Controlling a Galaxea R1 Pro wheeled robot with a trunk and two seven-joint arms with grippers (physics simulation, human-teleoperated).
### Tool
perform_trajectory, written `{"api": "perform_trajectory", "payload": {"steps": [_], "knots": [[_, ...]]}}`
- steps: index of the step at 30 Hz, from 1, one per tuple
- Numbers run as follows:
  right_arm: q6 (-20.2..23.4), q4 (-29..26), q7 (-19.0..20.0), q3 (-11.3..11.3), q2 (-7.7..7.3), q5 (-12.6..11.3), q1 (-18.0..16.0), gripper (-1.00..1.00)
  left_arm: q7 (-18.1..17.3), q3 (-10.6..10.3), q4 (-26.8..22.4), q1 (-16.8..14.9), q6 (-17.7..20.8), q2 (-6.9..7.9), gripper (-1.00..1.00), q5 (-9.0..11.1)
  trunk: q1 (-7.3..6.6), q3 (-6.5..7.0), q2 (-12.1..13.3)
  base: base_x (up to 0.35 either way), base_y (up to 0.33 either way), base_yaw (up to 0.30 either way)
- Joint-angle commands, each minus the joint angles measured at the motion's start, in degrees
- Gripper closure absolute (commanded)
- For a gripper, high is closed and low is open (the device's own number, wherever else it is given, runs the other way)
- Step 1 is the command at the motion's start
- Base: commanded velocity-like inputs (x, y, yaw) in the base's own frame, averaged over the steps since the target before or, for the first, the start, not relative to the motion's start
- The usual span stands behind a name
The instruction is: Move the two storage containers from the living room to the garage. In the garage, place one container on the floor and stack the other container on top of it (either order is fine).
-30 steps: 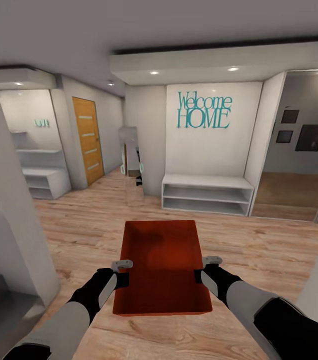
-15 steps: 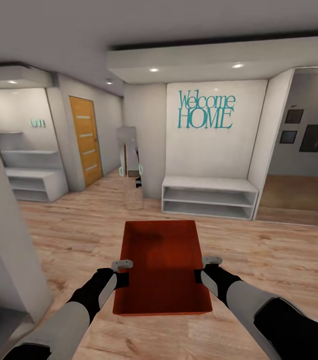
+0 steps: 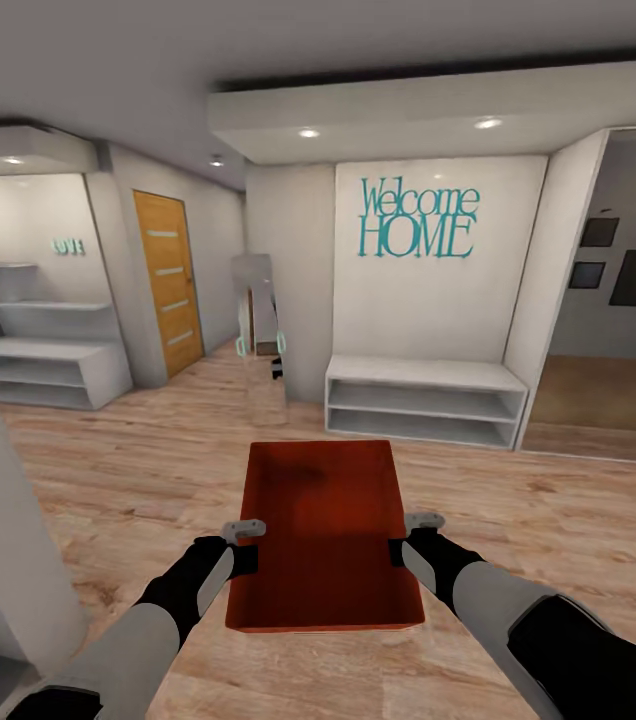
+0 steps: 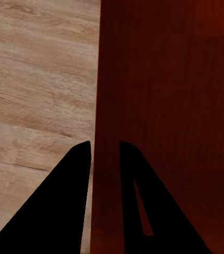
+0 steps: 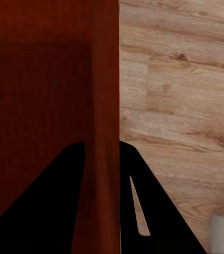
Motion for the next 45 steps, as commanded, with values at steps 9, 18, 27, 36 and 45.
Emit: {"api": "perform_trajectory", "payload": {"steps": [9,18,27,36,45], "knots": [[0.08,-0.27,-0.51,1.06,-0.03,1.15,-0.08,1.00,0.86,-0.63,0.10,0.00,0.55,0.08,1.00,-1.14,0.05,-0.10,-0.09,0.322,0.000,0.231],[0.10,-0.27,-0.46,1.06,-0.03,1.15,-0.08,1.00,0.86,-0.63,0.10,0.00,0.55,0.09,1.00,-1.14,0.05,-0.10,-0.09,0.322,0.000,0.268],[0.13,-0.26,-0.50,1.06,-0.03,1.15,-0.08,1.00,0.86,-0.63,0.10,0.00,0.55,0.11,1.00,-1.14,0.05,-0.10,-0.09,0.322,0.000,0.195],[0.17,-0.30,-0.49,1.06,-0.03,1.15,-0.08,1.00,0.85,-0.63,0.10,0.00,0.55,0.11,1.00,-1.14,0.05,-0.10,-0.09,0.322,0.000,0.009],[0.17,-0.28,-0.50,1.06,-0.03,1.15,-0.08,1.00,0.79,-0.63,0.10,0.00,0.55,0.12,1.00,-1.14,0.05,-0.10,-0.09,0.322,0.000,0.000]]}}
